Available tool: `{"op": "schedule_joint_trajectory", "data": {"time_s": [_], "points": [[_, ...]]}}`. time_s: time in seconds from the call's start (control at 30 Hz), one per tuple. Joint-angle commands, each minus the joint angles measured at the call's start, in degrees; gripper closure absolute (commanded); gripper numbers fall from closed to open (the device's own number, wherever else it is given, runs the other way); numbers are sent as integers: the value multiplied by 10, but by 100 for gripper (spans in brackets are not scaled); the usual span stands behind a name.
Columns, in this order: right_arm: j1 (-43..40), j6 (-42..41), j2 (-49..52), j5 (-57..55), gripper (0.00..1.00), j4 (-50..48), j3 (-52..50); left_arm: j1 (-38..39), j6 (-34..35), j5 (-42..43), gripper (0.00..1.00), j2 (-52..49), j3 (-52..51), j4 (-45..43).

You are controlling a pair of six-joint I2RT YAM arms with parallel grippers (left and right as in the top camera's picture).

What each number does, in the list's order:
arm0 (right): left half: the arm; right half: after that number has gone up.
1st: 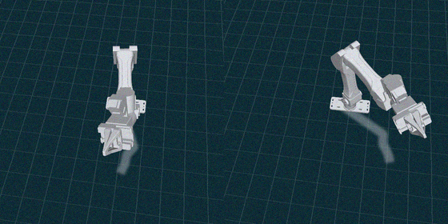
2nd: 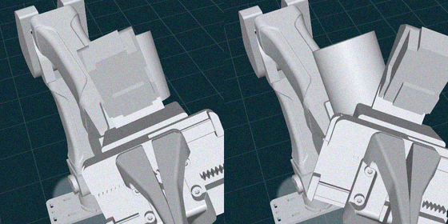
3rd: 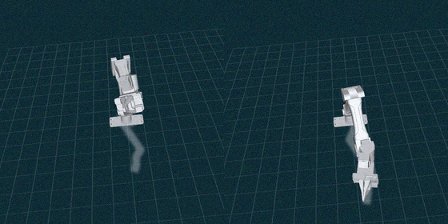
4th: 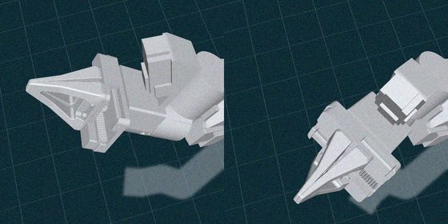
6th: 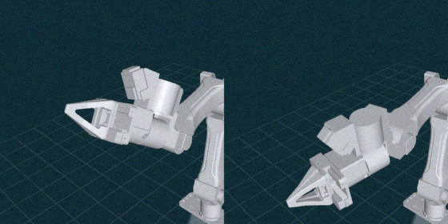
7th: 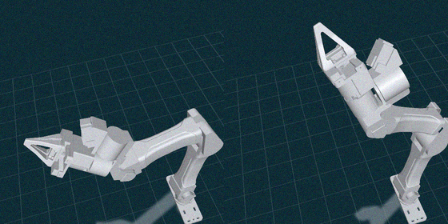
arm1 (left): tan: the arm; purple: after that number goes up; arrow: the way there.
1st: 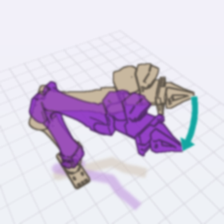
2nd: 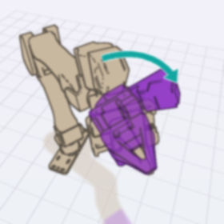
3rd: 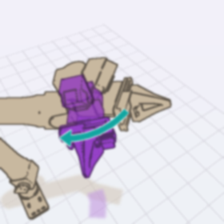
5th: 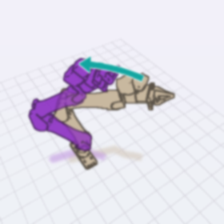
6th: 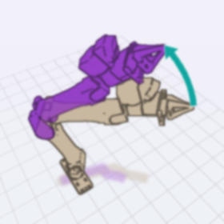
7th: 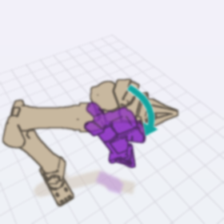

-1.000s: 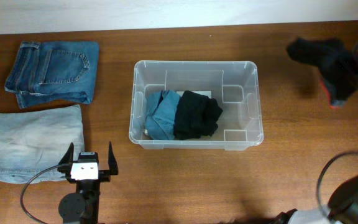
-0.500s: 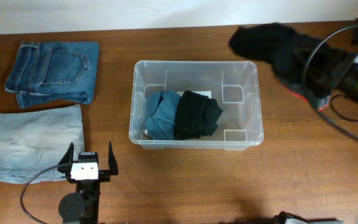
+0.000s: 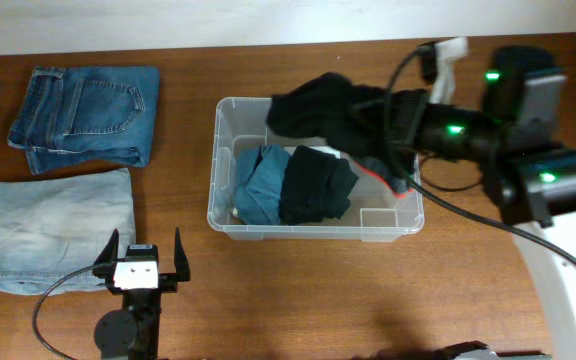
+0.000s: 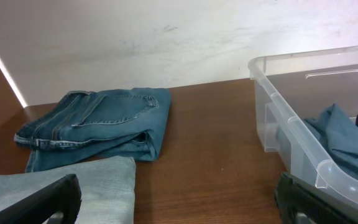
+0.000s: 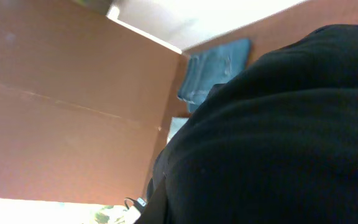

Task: Pack container
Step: 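Lift the black item and carry it over the container, then lower the black item into the container's right side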

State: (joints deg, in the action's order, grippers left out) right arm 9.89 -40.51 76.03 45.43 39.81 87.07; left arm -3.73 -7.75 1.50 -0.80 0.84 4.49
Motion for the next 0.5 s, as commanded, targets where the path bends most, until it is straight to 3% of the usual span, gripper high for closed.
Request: {"op": "schedule_joint_trajectory", "data": {"time_s": [0.0,0.17,0.47], "points": [[44,-62,17,-107,96,-12,11,2,-7,-2,1,4,-3,1],[104,-86,61,-175,96,-81,11,2,-7,-2,1,4,-3,1],[135,-143,127,-225,96,-161,11,2,-7,-2,1,4,-3,1]]}}
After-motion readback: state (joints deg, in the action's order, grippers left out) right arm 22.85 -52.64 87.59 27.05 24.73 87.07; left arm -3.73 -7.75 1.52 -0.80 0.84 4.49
